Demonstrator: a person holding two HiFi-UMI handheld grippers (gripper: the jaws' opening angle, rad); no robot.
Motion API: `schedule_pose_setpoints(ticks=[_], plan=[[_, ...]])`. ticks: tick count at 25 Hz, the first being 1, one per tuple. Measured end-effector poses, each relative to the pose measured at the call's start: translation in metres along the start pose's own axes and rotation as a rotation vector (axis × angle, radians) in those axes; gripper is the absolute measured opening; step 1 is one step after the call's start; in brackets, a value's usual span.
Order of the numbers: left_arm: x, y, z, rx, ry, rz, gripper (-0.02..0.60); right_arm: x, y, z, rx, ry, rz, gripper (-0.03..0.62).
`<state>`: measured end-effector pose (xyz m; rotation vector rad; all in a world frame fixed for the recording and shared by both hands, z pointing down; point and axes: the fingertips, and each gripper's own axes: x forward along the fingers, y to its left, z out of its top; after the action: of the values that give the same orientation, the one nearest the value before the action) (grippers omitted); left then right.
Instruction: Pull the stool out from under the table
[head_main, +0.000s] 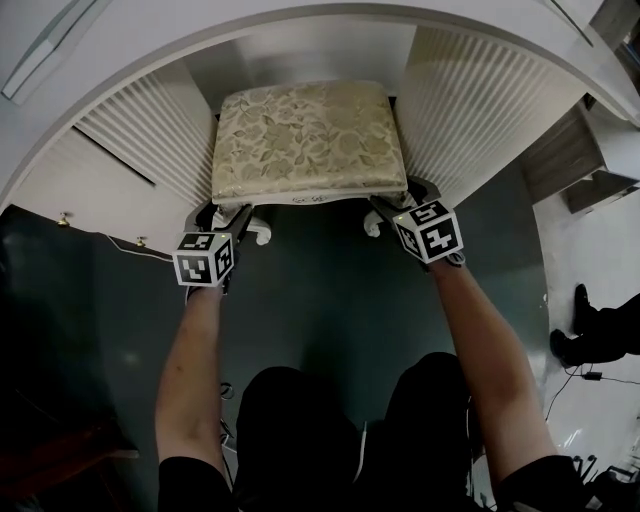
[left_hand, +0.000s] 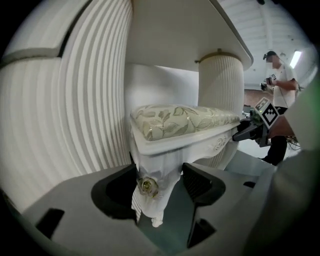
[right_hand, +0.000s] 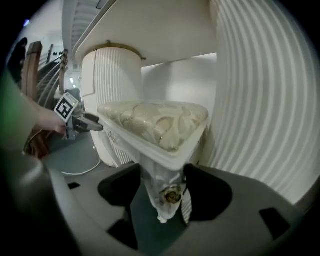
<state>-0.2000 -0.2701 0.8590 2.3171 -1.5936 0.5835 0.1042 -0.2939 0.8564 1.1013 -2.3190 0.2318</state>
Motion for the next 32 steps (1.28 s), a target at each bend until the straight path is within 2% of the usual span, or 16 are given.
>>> schedule_pose_setpoints(ticks=[6, 11, 20, 27, 32], plan=[[0.007, 0.002, 0.000, 0.011, -0.006, -0.033, 0.284, 0.007, -0.002, -0.002, 0.029, -0.024, 0.029, 0.288], [0.005, 0.001, -0.003, -0.005, -0.036, 0.007, 0.278, 0.005, -0.001, -0.003, 0.040, -0.043, -0.011, 0.279], [-0.001, -0.007, -0.005, -0.026, -0.046, 0.051, 0.268, 0.009, -0.011, -0.002, 0.028, -0.049, 0.026, 0.279], [0.006, 0.000, -0.005, -0.012, -0.024, 0.012, 0.267, 0.010, -0.007, -0.003, 0.050, -0.018, 0.017, 0.276], [0.003, -0.002, -0.006, -0.018, 0.007, -0.006, 0.267, 0.005, -0.005, -0.004, 0.047, -0.011, 0.044, 0.275]])
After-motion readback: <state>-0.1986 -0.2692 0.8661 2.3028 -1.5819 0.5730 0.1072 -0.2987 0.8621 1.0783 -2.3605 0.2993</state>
